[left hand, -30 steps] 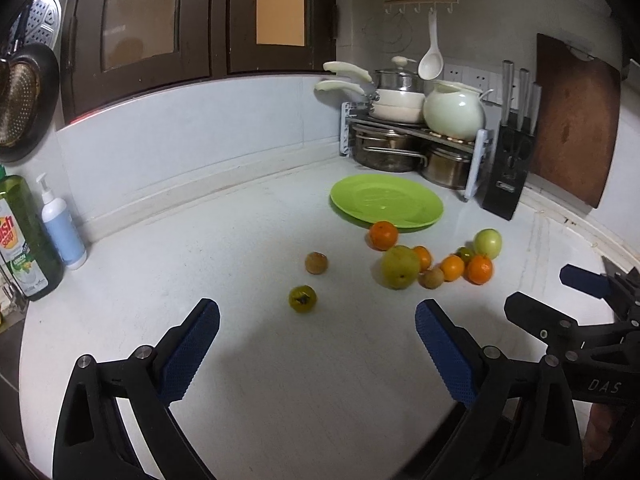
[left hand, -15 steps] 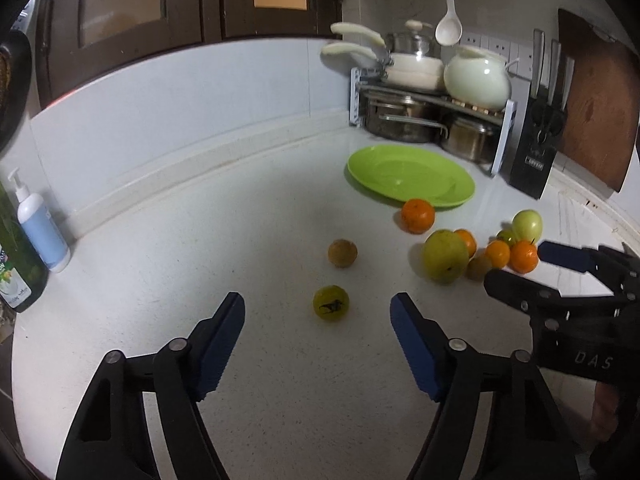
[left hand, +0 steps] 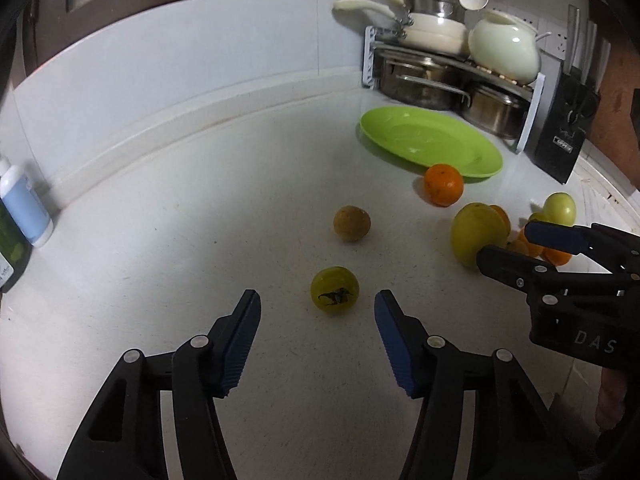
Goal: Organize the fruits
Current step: 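Reach the left tool to the small yellow-green fruit while the right tool reaches the large pear, then close the left tool on the small fruit while the right tool grasps the large pear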
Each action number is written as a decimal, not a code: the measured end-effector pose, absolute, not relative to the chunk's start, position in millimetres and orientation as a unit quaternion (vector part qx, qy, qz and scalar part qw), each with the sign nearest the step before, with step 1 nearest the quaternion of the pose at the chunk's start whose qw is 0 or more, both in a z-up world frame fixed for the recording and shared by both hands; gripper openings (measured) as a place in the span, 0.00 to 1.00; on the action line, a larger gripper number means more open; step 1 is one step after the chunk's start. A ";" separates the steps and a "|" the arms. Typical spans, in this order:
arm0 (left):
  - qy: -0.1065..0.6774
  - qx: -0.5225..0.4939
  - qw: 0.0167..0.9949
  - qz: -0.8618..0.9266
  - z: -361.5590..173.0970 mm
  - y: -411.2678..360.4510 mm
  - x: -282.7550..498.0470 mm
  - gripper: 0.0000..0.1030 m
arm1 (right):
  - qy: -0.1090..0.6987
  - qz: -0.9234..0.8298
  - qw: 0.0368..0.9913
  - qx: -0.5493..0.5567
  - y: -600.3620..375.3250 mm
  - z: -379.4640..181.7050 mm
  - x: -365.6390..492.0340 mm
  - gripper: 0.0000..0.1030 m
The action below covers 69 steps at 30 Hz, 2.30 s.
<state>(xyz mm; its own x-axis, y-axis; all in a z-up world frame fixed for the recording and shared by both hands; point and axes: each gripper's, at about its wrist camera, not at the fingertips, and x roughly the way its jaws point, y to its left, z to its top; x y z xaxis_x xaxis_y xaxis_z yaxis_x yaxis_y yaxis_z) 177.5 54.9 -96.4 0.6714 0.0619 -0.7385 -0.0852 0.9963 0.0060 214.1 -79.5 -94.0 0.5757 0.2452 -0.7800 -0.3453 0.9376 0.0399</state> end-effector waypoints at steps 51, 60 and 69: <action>0.391 -0.008 0.920 0.009 -74.7 42.1 195.0 0.29 | 0.427 0.196 0.882 -0.041 -78.7 -91.6 227.9 0.49; 0.356 0.014 0.934 -0.021 -40.6 21.5 200.2 0.29 | 0.404 0.186 0.896 -0.017 -98.1 -64.1 219.2 0.50; 0.336 0.034 0.939 -0.061 -21.9 -7.0 225.6 0.29 | 0.388 0.167 0.907 -0.012 -119.8 -41.6 224.1 0.50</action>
